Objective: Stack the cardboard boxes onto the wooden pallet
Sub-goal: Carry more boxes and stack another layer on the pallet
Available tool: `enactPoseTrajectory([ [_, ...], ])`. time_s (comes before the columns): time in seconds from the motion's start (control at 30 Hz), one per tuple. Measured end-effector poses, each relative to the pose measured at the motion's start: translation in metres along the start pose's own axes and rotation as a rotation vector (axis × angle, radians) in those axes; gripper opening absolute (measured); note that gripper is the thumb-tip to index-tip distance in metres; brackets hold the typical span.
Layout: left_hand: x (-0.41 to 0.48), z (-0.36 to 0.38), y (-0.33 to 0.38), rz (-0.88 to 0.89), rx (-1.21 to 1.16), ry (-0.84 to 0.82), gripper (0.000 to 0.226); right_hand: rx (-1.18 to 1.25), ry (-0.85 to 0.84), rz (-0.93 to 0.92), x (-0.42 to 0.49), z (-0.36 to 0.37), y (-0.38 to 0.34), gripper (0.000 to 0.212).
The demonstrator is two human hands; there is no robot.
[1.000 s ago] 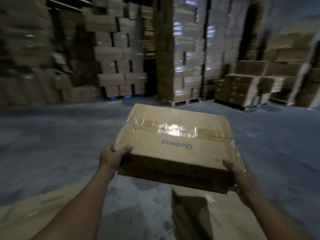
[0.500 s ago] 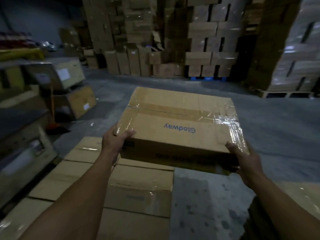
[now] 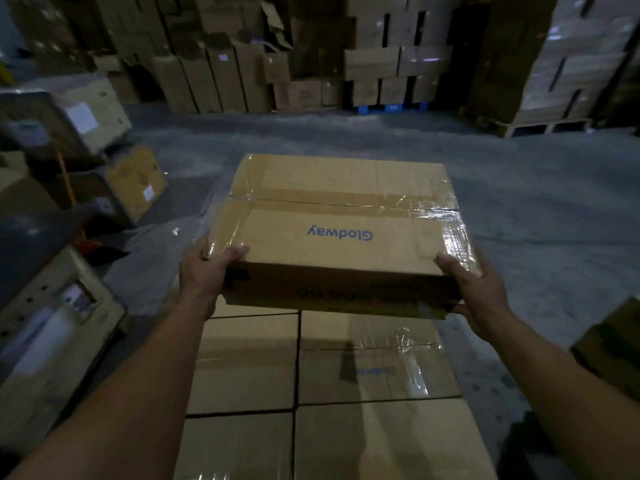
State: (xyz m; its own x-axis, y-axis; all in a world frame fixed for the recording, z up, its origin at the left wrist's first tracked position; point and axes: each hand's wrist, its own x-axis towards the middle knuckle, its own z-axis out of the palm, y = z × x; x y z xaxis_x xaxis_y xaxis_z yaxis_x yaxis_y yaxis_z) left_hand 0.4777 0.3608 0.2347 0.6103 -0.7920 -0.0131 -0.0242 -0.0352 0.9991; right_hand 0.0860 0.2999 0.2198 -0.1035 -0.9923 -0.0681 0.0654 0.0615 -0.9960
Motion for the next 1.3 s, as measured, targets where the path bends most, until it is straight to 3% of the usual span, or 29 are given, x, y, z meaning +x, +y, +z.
enactPoseTrajectory([
  [0.13, 0.031, -0.024, -0.015, -0.030, -0.026, -0.005, 0.039, -0.021, 0.016, 0.009, 0.004, 0.041, 0.000, 0.027],
  [0.33, 0.077, -0.032, -0.034, -0.063, -0.016, -0.007, 0.031, -0.028, 0.058, 0.014, 0.025, 0.080, 0.013, 0.040],
  [0.43, 0.104, -0.030, -0.047, -0.062, 0.008, -0.007, 0.047, -0.022, 0.066, 0.014, 0.048, 0.095, 0.025, 0.044],
  [0.63, 0.171, -0.017, -0.094, -0.116, 0.001, 0.011, 0.044, -0.053, 0.049, 0.069, 0.115, 0.130, 0.067, 0.031],
  [0.77, 0.222, -0.009, -0.149, -0.180, -0.004, 0.063, 0.066, -0.078, 0.043, 0.098, 0.168, 0.158, 0.118, 0.028],
  [0.87, 0.248, -0.005, -0.187, -0.198, 0.021, 0.081, 0.050, -0.095, 0.033, 0.132, 0.194, 0.175, 0.157, 0.047],
  [0.97, 0.264, -0.002, -0.216, -0.200, 0.028, 0.087, 0.032, -0.100, 0.029, 0.149, 0.211, 0.191, 0.189, 0.034],
  [1.13, 0.282, -0.009, -0.257, -0.206, 0.053, 0.106, 0.057, -0.093, 0.036, 0.167, 0.224, 0.211, 0.232, 0.033],
  [1.3, 0.301, -0.021, -0.286, -0.218, 0.051, 0.106, 0.050, -0.094, 0.028, 0.153, 0.233, 0.223, 0.266, 0.036],
])
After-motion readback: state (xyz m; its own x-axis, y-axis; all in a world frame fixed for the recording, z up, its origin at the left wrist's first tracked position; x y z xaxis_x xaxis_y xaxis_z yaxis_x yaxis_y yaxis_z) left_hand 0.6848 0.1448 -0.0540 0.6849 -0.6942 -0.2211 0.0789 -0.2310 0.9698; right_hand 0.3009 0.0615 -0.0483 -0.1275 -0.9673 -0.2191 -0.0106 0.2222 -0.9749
